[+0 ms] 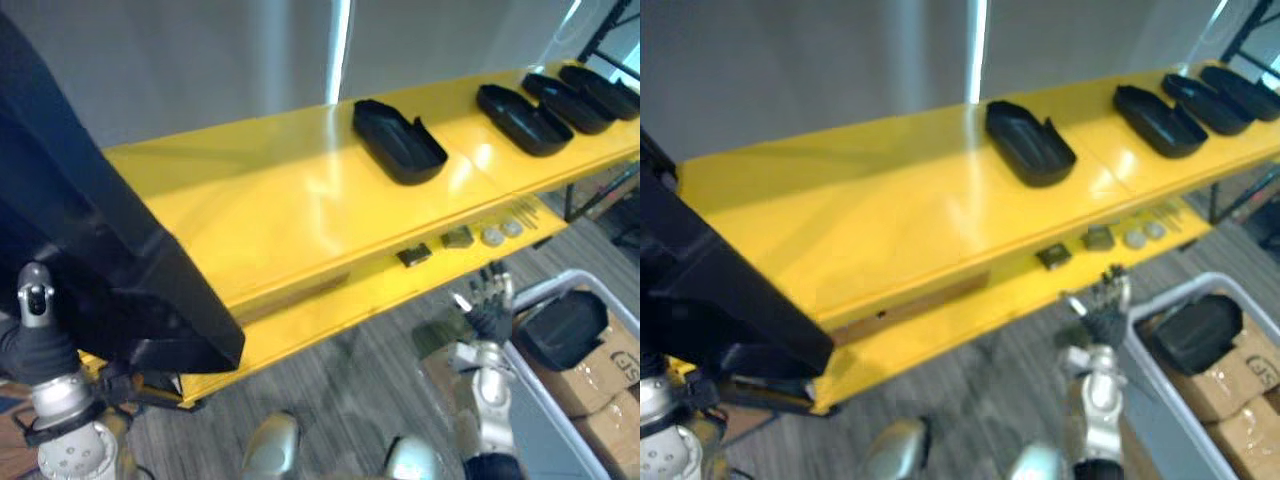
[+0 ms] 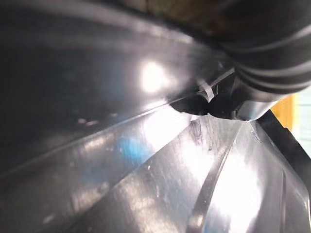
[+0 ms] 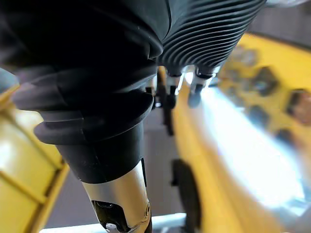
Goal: Walk over and take plastic housings, then place them on the shelf
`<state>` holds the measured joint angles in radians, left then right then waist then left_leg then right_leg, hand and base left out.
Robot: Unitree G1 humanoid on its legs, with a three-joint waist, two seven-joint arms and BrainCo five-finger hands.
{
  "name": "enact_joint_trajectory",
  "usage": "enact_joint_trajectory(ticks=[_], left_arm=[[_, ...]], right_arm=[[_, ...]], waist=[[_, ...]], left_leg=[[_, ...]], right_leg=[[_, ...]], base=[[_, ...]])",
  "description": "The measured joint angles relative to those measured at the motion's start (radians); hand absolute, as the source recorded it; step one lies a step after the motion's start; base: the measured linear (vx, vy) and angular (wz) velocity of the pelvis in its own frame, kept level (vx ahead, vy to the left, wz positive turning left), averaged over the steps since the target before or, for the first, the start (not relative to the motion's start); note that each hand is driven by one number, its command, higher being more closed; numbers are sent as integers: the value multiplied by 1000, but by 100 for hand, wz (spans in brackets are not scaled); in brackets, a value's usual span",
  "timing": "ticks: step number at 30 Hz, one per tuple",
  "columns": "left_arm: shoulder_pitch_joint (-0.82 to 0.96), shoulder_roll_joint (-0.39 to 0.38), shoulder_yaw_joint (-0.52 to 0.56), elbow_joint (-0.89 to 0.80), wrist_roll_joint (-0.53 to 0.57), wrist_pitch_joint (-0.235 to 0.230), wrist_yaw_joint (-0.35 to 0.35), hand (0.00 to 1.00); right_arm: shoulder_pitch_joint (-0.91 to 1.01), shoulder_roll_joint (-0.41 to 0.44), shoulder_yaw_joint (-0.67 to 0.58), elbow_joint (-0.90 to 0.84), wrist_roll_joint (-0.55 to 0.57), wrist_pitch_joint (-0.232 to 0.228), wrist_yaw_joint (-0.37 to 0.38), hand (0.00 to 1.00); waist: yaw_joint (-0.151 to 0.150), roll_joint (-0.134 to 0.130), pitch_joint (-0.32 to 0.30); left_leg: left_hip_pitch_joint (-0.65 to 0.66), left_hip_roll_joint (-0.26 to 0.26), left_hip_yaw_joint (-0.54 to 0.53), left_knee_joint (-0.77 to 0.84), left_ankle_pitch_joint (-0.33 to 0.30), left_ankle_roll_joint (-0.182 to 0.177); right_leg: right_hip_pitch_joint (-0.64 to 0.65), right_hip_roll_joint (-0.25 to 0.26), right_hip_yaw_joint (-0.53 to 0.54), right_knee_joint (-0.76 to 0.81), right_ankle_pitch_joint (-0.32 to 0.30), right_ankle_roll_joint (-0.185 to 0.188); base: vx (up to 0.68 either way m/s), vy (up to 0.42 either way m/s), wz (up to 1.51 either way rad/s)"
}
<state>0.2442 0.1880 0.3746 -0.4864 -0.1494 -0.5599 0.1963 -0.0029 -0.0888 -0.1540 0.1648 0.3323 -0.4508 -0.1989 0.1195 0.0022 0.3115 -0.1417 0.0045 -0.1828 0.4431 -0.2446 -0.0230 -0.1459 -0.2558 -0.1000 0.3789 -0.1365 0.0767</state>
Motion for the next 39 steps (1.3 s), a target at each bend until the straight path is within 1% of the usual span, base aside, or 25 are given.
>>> enact_joint_trajectory(ticks=[1, 2, 3, 4, 5, 6, 7, 8, 10, 11, 12, 15, 16, 17, 18, 20, 25, 27, 28, 29, 30, 32, 36, 37, 39], left_arm=[[-16, -1, -33, 1, 0, 2, 16, 100], [-25, -2, -61, 1, 1, 2, 32, 100], [-25, -2, -73, 0, 2, 2, 38, 100], [-19, -4, -85, -1, 2, 2, 44, 100], [-15, -38, -101, 5, 3, 2, 50, 100], [-7, -62, -117, 6, 3, 4, 52, 100], [10, -96, -132, 6, 5, 6, 55, 100], [20, -115, -135, 7, 4, 6, 58, 100], [14, -125, -144, 9, 4, 5, 57, 100], [10, -126, -154, 9, 4, -4, 55, 100], [10, -126, -155, 9, 4, -7, 53, 100], [9, -124, -155, 11, 2, -6, 24, 100], [9, -118, -157, 16, 3, -5, 16, 100], [8, -114, -158, 21, 3, -4, 13, 100], [1, -111, -160, 34, 2, -2, 8, 100], [-1, -107, -164, 36, 2, 12, 5, 100], [-6, -75, -201, 35, 3, 27, -5, 100], [-6, -76, -201, 35, 2, 38, -5, 100], [-6, -76, -201, 35, 2, 38, -5, 100], [-6, -76, -201, 35, 2, 38, -5, 100], [-6, -76, -201, 35, 1, 39, -6, 100], [-6, -76, -201, 35, 1, 39, -8, 100], [-9, -77, -207, 68, -8, 42, -46, 100], [-9, -76, -212, 75, -7, 47, -52, 100], [-14, -74, -230, 79, -7, 91, -73, 100]], right_arm=[[8, -4, -11, -29, -20, 18, -35, 0], [16, -5, -23, -60, -42, 39, -74, 0], [19, -6, -25, -72, -56, 48, -97, 0], [17, -6, -26, -82, -89, 64, -137, 0], [3, -23, -34, -80, -119, 79, -165, 0], [-1, -33, -39, -76, -126, 88, -181, 0], [-5, -48, -53, -72, -152, 109, -219, 0], [-1, -61, -70, -64, -167, 128, -252, 0], [18, -62, -112, -61, -204, 147, -307, 0], [50, -46, -151, -60, -218, 151, -359, 0], [64, -38, -167, -59, -229, 150, -374, 0], [115, -9, -219, -59, -250, 143, -439, 0], [139, 5, -219, -59, -252, 143, -455, 0], [149, 14, -219, -59, -255, 143, -459, 0], [178, 46, -214, -53, -267, 143, -459, 0], [203, 79, -208, -7, -267, 145, -461, 0], [233, 112, -203, 157, -257, 155, -486, 0], [234, 119, -208, 268, -177, 154, -480, 0], [235, 120, -208, 298, -162, 156, -477, 0], [238, 123, -209, 356, -147, 168, -473, 0], [240, 123, -210, 416, -134, 195, -449, 0], [245, 123, -214, 494, -120, 217, -422, 0], [265, 118, -246, 677, -107, 299, -316, 0], [271, 117, -255, 696, -108, 308, -303, 0], [282, 101, -279, 756, -109, 354, -234, 0]], waist=[[-6, -4, -6], [-15, -19, -16], [-16, -29, -24], [-15, -54, -52], [-21, -39, -68], [-22, -16, -76], [-25, 13, -94], [-25, 42, -110], [-38, 67, -122], [-56, 76, -127], [-60, 76, -127], [-83, 80, -130], [-87, 74, -131], [-91, 70, -132], [-101, 56, -131], [-107, 46, -135], [-113, 46, -136], [-116, 46, -136], [-117, 46, -136], [-121, 49, -138], [-123, 49, -145], [-124, 49, -160], [-118, 54, -192], [-115, 56, -202], [-107, 57, -230]], left_leg=[[2, -8, -31, -5, -9, -12], [4, -21, -62, -18, -13, -25], [5, -27, -77, -28, -12, -37], [2, -33, -93, -42, -13, -55], [-3, -12, -110, -32, -19, -81], [-9, 11, -97, -34, -10, -95], [-15, 44, -52, -71, 14, -122], [-13, 74, 13, -132, 52, -124], [8, 93, 100, -211, 102, -114], [55, 97, 162, -284, 149, -108], [78, 98, 179, -310, 164, -108], [135, 100, 197, -354, 180, -108], [144, 98, 210, -366, 180, -108], [143, 96, 222, -368, 180, -108], [142, 89, 232, -370, 181, -107], [147, 82, 248, -376, 181, -107], [177, 79, 287, -404, 181, -107], [177, 78, 303, -411, 183, -105], [177, 78, 303, -414, 184, -103], [177, 78, 304, -420, 186, -99], [178, 76, 306, -431, 193, -96], [178, 71, 306, -444, 202, -95], [206, 73, 316, -473, 217, -95], [211, 76, 325, -482, 218, -94], [212, 79, 340, -490, 218, -94]], right_leg=[[3, 11, 33, -56, 12, 17], [6, 9, 48, -79, 22, 34], [5, 6, 45, -88, 26, 40], [9, 4, 22, -118, 45, 45], [28, 20, -9, -114, 85, 109], [32, 36, -30, -113, 78, 96], [31, 51, -52, -120, 69, 80], [35, 59, -78, -139, 65, 73], [59, 62, -122, -158, 61, 66], [99, 59, -153, -169, 58, 60], [115, 59, -155, -172, 58, 60], [160, 59, -175, -181, 57, 59], [162, 57, -175, -185, 57, 59], [162, 55, -175, -189, 57, 59], [164, 47, -175, -197, 57, 59], [166, 41, -175, -203, 57, 60], [183, 34, -174, -207, 57, 59], [183, 35, -174, -217, 57, 59], [183, 35, -174, -219, 56, 59], [183, 35, -174, -222, 56, 59], [183, 35, -175, -229, 56, 59], [184, 34, -175, -240, 56, 59], [219, 42, -178, -268, 58, 62], [219, 44, -177, -268, 59, 62], [220, 45, -176, -271, 65, 68]], base=[[297, -165, 91], [271, -209, 92], [296, -306, 89], [322, -382, 79], [326, -396, 76], [282, -347, 69], [274, -334, 54], [211, -257, 55], [211, -183, 64], [245, -148, 62], [198, -82, 47], [137, -9, 9], [79, 21, -8], [58, 41, -4], [32, 37, 0], [19, 31, -3], [-15, 12, -2], [-60, 11, -4], [-61, -1, 0], [-66, -1, 4], [-68, 1, 4], [-66, 1, 2], [-89, -13, -2], [-87, -13, -4], [-84, -2, -3]])
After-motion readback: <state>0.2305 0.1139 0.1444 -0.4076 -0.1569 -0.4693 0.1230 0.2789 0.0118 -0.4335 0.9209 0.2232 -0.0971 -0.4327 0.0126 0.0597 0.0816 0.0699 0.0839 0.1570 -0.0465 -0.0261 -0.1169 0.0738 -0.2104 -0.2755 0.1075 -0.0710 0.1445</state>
